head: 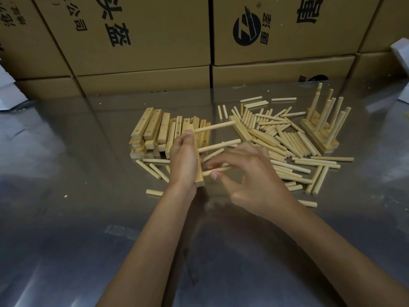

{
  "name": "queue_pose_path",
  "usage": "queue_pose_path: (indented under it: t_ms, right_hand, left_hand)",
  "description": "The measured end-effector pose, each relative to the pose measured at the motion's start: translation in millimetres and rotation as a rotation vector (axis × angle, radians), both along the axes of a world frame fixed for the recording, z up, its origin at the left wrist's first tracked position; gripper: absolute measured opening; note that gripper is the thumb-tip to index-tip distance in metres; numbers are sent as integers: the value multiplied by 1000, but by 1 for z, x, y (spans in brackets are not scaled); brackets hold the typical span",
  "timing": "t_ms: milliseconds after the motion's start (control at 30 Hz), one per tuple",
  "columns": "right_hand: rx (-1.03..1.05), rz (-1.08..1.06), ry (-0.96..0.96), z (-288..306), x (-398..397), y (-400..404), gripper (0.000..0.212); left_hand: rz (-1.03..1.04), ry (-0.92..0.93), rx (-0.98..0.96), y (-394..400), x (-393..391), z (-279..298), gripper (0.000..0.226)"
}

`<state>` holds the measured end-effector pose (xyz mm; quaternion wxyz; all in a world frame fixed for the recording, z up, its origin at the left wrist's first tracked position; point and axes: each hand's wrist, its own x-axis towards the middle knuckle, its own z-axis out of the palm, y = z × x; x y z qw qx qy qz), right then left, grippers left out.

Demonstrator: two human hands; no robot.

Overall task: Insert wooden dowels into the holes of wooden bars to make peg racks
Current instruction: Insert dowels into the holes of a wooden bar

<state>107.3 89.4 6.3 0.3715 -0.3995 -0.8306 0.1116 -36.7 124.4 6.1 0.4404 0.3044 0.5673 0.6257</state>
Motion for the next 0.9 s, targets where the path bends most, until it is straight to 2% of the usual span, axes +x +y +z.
queue_pose_path:
  t_ms: [67,100,167,233,267,367,433,533,600,667,733,833,900]
  right_hand:
    - [92,-85,32,0,2,1,25]
    - [102,-135,112,0,2,3,28]
    - [16,-226,340,1,5,7,28]
    - [-162,-287,450,1,10,13,21]
    - [-246,-287,419,1,13,15,19]
    - [-462,-127,294,1,16,17,44]
    - [-591,-24,311,2,12,16,39]
    - [-672,-19,377,4,17,21,24]
    - [-663,-69,436,6,28,26,20]
    - [-608,-159,452,8,41,33,18]
    - [-494,-312,391,6,57,42,15]
    - [-301,-597,233,3,86,54,14]
    - [-231,-769,224,-1,109,62,16]
  left_hand:
    - [60,7,22,-1,-2,1,29]
    - [97,19,33,-1,-4,1,29]
    - [151,38,55,-1,-10,2,31]
    - [164,39,76,-2,-13,5,34]
    - [163,48,85,-2,-13,6,35]
    - [145,69,116,-3,-6,8,36]
    - [103,47,145,-4,1,6,35]
    - [19,10,180,-5,9,4,33]
    - [-81,-78,195,-7,11,4,37]
    - [-174,-71,165,-7,12,3,46]
    - [-223,-12,125,-8,13,1,52]
    - [-234,40,105,-6,15,-3,46]
    - [-235,45,97,-5,15,-4,44]
